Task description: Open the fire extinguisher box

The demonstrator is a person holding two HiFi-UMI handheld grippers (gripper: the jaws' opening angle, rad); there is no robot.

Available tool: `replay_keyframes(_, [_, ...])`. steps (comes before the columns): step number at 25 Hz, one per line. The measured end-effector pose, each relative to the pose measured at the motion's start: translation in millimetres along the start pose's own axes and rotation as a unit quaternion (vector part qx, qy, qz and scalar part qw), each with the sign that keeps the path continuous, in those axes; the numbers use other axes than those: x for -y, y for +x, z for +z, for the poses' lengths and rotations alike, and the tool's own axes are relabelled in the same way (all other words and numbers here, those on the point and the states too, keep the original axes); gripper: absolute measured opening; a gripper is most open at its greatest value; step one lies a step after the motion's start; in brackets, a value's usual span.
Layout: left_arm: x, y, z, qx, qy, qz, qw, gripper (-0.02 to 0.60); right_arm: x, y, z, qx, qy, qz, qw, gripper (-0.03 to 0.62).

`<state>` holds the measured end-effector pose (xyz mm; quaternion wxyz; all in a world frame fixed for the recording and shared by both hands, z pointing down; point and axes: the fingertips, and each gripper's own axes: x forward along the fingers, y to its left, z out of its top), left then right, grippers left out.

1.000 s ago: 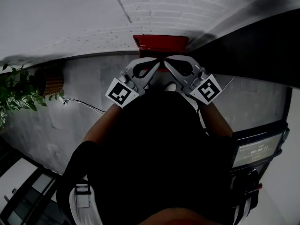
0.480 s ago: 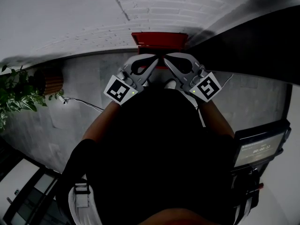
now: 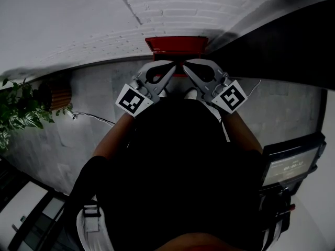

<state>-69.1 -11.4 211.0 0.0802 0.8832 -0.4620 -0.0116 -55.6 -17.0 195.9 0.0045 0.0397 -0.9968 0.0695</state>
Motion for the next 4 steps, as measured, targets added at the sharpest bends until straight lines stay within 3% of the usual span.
replay_keyframes(4, [0.7, 0.7, -1.0, -0.002, 0.001, 0.0, 1.0, 0.002, 1.0, -0.5, -1.1, -0.001, 0.001, -0.001, 1.0, 0.011])
